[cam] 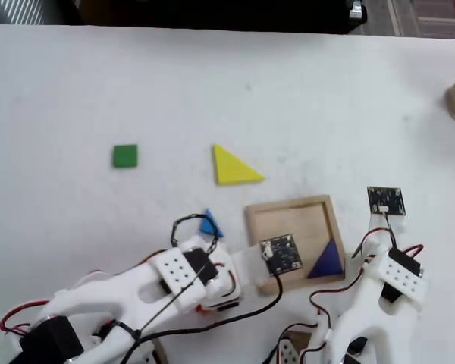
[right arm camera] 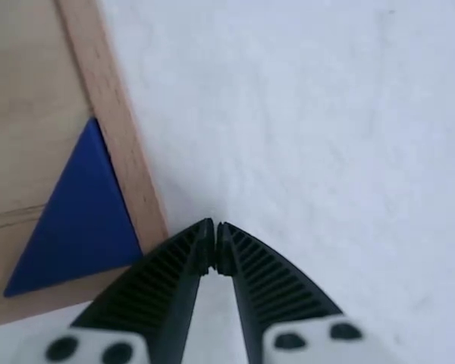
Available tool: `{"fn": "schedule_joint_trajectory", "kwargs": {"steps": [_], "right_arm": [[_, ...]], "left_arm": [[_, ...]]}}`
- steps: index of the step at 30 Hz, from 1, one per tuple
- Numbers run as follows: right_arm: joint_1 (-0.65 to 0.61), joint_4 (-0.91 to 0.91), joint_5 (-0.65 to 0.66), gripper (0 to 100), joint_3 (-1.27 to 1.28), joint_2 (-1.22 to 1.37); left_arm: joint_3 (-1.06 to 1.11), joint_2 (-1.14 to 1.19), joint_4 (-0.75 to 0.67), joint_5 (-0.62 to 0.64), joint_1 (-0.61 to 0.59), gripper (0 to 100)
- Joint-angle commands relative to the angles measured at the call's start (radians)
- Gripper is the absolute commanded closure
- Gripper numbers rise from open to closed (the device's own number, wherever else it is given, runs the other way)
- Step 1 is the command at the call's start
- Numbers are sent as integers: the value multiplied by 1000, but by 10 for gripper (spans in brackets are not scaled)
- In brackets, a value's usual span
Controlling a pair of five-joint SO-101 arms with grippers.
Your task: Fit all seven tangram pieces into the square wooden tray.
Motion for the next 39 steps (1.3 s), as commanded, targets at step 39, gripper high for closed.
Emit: {"fn": "schedule_joint_trajectory", "kwargs": {"steps": [39], "right_arm": [[-10, -12, 18, 981, -5, -19]], "left_arm": [[-107, -22, -325, 457, -163, 982]]}}
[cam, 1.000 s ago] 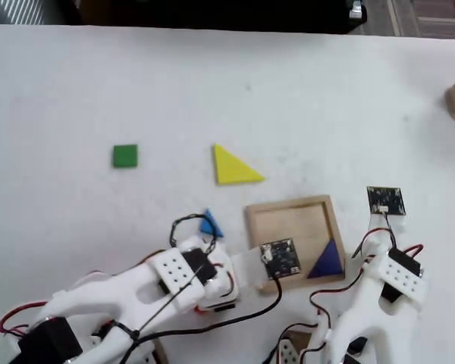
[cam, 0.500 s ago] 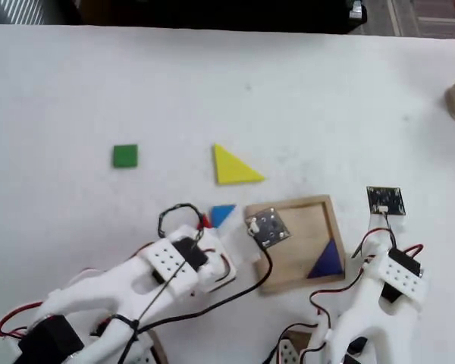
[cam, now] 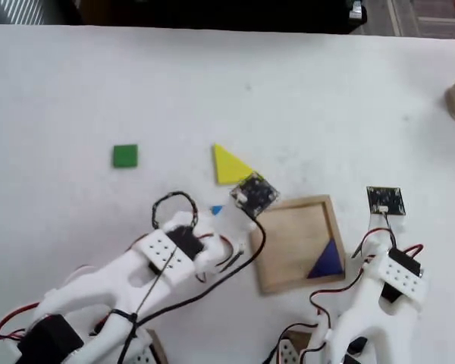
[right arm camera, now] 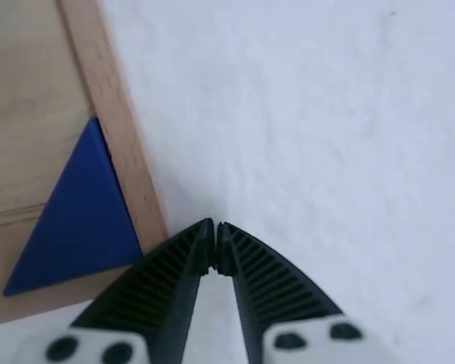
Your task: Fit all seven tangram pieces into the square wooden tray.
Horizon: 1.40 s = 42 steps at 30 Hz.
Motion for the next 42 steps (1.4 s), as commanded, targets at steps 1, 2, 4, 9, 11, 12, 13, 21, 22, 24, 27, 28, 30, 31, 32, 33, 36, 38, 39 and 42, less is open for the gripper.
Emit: {"fn": "schedule_joint_trajectory", "kwargs": {"steps": [1, 2, 4, 9, 11, 12, 13, 21, 22, 24, 27, 28, 30, 31, 32, 33, 36, 38, 39, 42], "right_arm": [[-10, -12, 12, 981, -5, -19], [-10, -12, 12, 981, -5, -19], [-12, -12, 11, 981, -5, -19], [-12, -12, 9, 981, -5, -19], [-12, -12, 9, 981, -5, -19], [-12, -12, 8, 981, -5, -19], [-12, -12, 8, 981, -5, -19], [-12, -12, 8, 981, -5, -19], [-12, -12, 8, 981, -5, -19], [-12, -12, 8, 981, -5, -19], [-28, -12, 8, 981, -5, -19], [-35, -12, 8, 981, -3, -19], [-42, -12, 8, 981, 6, -27], [-42, -12, 8, 981, 6, -27], [-42, -12, 8, 981, 6, -27], [-41, -12, 8, 981, 6, -27], [-39, -12, 8, 981, 6, -27], [-39, -12, 8, 981, 6, -27], [-41, -12, 8, 981, 6, -27], [-41, -12, 8, 981, 6, -27]], "left_arm": [[-58, -10, -190, 224, 21, 979], [-55, -8, -235, 288, 21, 977], [-52, -7, -298, 394, 21, 978], [-60, 31, -370, 405, 87, 978], [-75, 88, -393, 404, 127, 978], [-94, 127, -400, 404, 137, 978], [-123, 173, -404, 404, 145, 978], [-440, 535, -338, 404, 145, 972], [-446, 527, -310, 402, 147, 967], [-445, 503, -273, 364, 153, 935], [-437, 464, -213, 282, 185, 832], [-428, 453, -192, 284, 199, 792], [-404, 432, -173, 282, 225, 730], [-388, 420, -175, 282, 229, 713], [-376, 407, -176, 282, 229, 710], [-365, 392, -176, 282, 226, 714], [-336, 352, -176, 278, 225, 745], [-315, 329, -193, 276, 225, 768], [-301, 317, -204, 276, 225, 780], [-262, 265, -235, 275, 219, 812]]}}
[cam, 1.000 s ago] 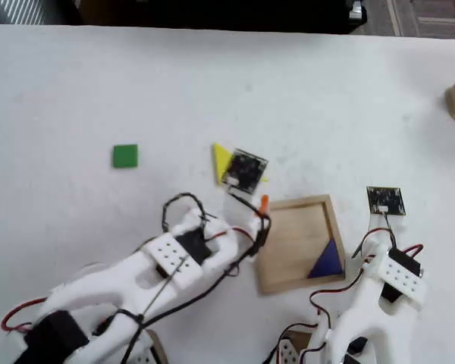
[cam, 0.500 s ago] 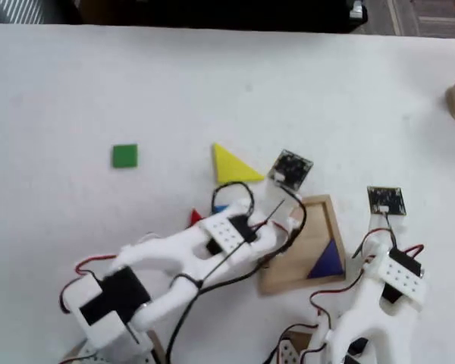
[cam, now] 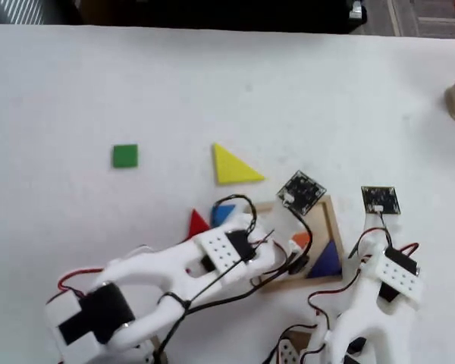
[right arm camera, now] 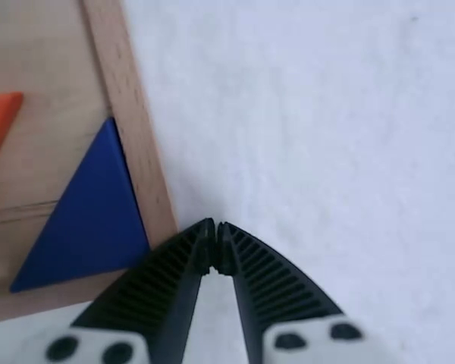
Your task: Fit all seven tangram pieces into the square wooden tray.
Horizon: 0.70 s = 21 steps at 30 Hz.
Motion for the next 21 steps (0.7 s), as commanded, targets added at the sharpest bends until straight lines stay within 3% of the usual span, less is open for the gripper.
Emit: {"fn": "schedule_joint_trajectory", "kwargs": {"steps": [1, 5, 9, 18, 21], "right_arm": [[-12, -12, 8, 981, -5, -25], [-12, -12, 8, 981, -5, -25], [-13, -12, 8, 981, -5, -25], [-13, -12, 8, 981, -5, -25], [-10, -12, 11, 981, -5, -25]], "left_arm": [[32, -124, -66, -12, -4, 820], [49, -174, -121, -5, -71, 867], [46, -173, -155, -3, -108, 980], [-32, 45, -153, -11, -51, 977], [-75, 53, -55, -12, -64, 977]]}}
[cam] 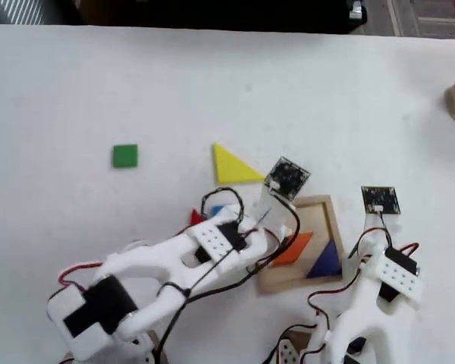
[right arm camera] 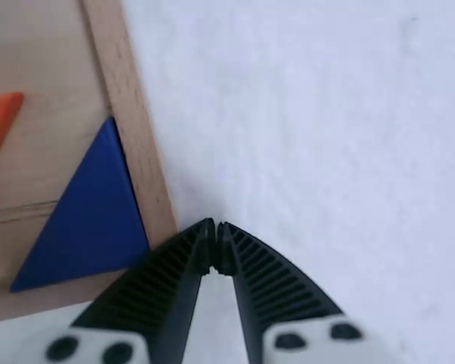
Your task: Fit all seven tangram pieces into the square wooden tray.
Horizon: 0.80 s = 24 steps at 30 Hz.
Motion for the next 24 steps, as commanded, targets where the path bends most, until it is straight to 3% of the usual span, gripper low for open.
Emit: {"fn": "schedule_joint_trajectory", "kwargs": {"steps": [1, 9, 20, 24], "right_arm": [[-10, -12, 12, 981, -5, -25], [-13, -12, 12, 981, -3, -25], [-13, -12, 12, 981, -3, -25], [-8, -13, 14, 981, -3, -25]], "left_arm": [[-103, -1, 130, -12, 2, 977], [-110, -12, 322, -147, 64, 977], [-118, -12, 311, -146, 197, 977], [-109, -10, 212, -112, 234, 977]]}}
